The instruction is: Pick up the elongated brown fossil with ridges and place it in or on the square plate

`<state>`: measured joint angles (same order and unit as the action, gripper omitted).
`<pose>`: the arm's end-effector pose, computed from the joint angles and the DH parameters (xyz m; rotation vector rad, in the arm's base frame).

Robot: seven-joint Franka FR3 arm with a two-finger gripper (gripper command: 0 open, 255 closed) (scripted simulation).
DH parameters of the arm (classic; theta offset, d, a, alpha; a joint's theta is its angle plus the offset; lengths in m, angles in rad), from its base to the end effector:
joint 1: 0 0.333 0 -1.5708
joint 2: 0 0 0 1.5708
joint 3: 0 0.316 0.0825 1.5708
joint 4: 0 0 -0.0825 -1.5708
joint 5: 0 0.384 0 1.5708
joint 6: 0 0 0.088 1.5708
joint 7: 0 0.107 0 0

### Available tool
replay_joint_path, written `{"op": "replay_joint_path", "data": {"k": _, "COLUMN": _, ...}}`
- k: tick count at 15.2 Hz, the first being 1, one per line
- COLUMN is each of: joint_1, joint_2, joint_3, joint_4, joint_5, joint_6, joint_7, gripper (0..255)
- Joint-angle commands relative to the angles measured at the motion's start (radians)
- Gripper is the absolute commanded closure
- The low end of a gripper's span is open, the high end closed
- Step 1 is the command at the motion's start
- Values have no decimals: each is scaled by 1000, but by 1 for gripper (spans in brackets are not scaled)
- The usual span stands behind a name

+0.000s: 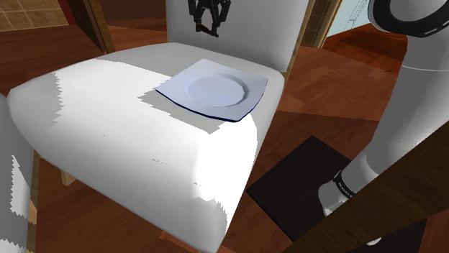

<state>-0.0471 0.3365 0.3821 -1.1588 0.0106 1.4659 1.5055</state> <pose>0.6165 0.1653 0.6182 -2.5354 1.7134 0.1684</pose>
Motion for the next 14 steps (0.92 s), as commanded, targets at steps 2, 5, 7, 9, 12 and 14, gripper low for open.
{"op": "replay_joint_path", "data": {"k": 2, "joint_1": 11, "joint_2": 24, "joint_3": 1, "joint_4": 77, "joint_5": -9, "joint_6": -54, "joint_7": 9, "gripper": 255}}
{"op": "replay_joint_path", "data": {"k": 5, "joint_1": 27, "joint_2": 59, "joint_3": 2, "joint_4": 173, "joint_5": -21, "joint_6": -116, "joint_7": 18, "gripper": 255}}
{"op": "replay_joint_path", "data": {"k": 7, "joint_1": 42, "joint_2": 89, "joint_3": 2, "joint_4": 250, "joint_5": -32, "joint_6": -162, "joint_7": 25, "gripper": 255}}
{"op": "replay_joint_path", "data": {"k": 9, "joint_1": 61, "joint_2": 129, "joint_3": 1, "joint_4": 344, "joint_5": -47, "joint_6": -216, "joint_7": 32, "gripper": 255}}
{"op": "replay_joint_path", "data": {"k": 12, "joint_1": 41, "joint_2": 19, "joint_3": 15, "joint_4": 178, "joint_5": -11, "joint_6": -155, "joint_7": 52, "gripper": 255}}
{"op": "replay_joint_path", "data": {"k": 14, "joint_1": 33, "joint_2": -70, "joint_3": 26, "joint_4": 51, "joint_5": 20, "joint_6": -110, "joint_7": 70, "gripper": 255}}
